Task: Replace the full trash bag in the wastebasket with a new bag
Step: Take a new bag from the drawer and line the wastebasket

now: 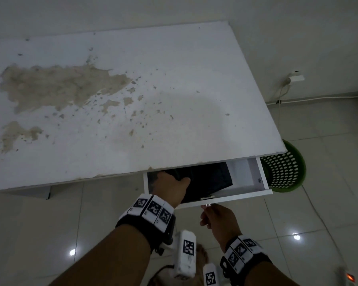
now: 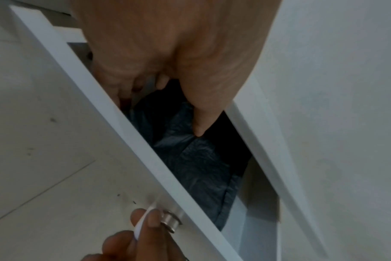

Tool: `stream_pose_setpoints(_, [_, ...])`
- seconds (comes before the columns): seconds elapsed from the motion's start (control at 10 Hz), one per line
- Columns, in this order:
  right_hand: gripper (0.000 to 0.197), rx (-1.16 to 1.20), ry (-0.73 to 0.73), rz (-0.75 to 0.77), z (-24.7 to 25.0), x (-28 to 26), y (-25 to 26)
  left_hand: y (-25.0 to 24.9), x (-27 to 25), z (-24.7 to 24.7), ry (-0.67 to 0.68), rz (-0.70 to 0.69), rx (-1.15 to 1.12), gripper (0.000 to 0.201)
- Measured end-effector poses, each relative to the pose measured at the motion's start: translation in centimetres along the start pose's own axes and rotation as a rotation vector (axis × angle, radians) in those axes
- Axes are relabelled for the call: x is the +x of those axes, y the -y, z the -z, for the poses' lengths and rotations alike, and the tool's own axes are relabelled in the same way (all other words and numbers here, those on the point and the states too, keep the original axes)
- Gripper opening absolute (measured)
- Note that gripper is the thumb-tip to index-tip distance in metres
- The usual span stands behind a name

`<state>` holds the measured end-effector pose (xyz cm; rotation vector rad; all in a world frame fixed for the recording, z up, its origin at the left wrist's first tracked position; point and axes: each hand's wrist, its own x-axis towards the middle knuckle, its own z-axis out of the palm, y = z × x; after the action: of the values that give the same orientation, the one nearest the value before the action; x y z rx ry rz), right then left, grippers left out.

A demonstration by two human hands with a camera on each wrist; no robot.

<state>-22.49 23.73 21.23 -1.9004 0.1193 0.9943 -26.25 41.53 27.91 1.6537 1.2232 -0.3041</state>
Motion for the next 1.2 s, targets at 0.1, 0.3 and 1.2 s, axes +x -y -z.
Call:
stream_pose_setpoints(0.1, [0.032, 0.001, 0.027, -0.001, 0.1, 0.4, -0.2, 1.1, 2.2, -0.9, -0.133, 0.011, 0.139, 0.125])
stream_pose_setpoints(0.3, [0.035, -0.037, 0.065, 0.026, 0.6, 0.5, 0.0, 0.0, 2.1, -1.3, -0.119, 0.026, -0.002, 0.047])
stream_pose_setpoints(1.2, [0.033, -0.017, -0.076, 0.169, -1.1, 4.3, 6.9, 9.4, -14.5, 11.3, -0.773, -0.204, -0.290, 0.055])
